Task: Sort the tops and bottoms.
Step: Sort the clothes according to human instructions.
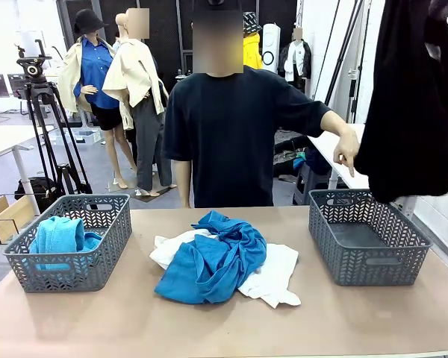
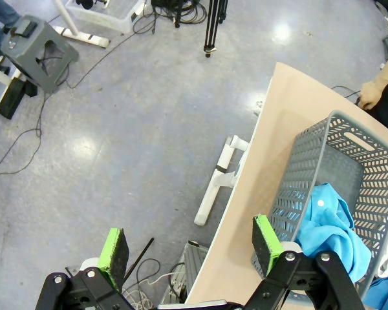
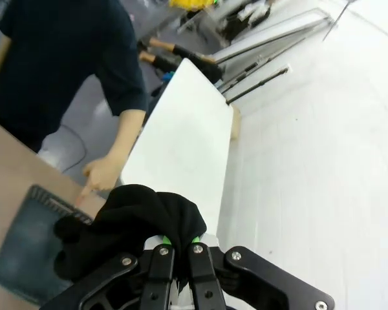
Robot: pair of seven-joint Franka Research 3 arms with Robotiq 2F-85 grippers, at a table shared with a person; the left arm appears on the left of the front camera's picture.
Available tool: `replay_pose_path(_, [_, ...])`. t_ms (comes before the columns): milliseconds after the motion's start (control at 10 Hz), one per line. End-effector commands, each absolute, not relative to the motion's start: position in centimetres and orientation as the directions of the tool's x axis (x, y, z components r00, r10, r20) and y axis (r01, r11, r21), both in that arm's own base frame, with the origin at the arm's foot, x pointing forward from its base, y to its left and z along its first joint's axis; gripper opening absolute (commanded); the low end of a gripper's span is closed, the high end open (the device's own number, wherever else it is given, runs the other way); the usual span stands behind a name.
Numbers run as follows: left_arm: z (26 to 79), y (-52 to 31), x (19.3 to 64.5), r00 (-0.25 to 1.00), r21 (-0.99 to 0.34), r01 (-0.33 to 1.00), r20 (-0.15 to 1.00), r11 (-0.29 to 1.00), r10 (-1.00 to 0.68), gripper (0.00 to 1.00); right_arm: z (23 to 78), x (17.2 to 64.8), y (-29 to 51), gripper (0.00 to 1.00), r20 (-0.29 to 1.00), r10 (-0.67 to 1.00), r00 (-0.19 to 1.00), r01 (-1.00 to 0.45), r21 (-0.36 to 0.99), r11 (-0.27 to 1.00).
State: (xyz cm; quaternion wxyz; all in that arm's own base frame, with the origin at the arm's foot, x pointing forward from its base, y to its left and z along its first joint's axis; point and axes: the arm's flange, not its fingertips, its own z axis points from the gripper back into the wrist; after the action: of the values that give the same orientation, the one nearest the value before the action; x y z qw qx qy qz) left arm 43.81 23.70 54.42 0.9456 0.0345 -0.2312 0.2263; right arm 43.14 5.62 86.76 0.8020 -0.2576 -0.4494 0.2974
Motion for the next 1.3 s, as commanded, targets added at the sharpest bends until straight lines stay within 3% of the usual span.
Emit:
replay_pose_path(0, [54.4, 23.7, 43.7, 0.798, -0.033, -0.434, 0.45, 0.9, 0.401, 1.0, 83.5, 42.0, 4.4, 0.0, 0.608, 0.654, 0.45, -0.224, -0.632, 0.742])
replay_pose_path(400, [54.4, 23.7, 43.7, 0.798, -0.033, -0.434, 0.45, 0.9, 0.401, 1.0, 79.5, 42.1, 3.1, 0.0, 0.626, 0.597, 0.501, -0.226, -0.572, 0.789])
replay_pose_path(1200, [54.4, 23.7, 43.7, 0.798, -0.033, -0.434, 0.45, 0.9, 0.401, 1.0, 64.9, 43.5, 5.1, 0.0, 0.521, 0.517, 0.679, -0.34, -0.402, 0.85])
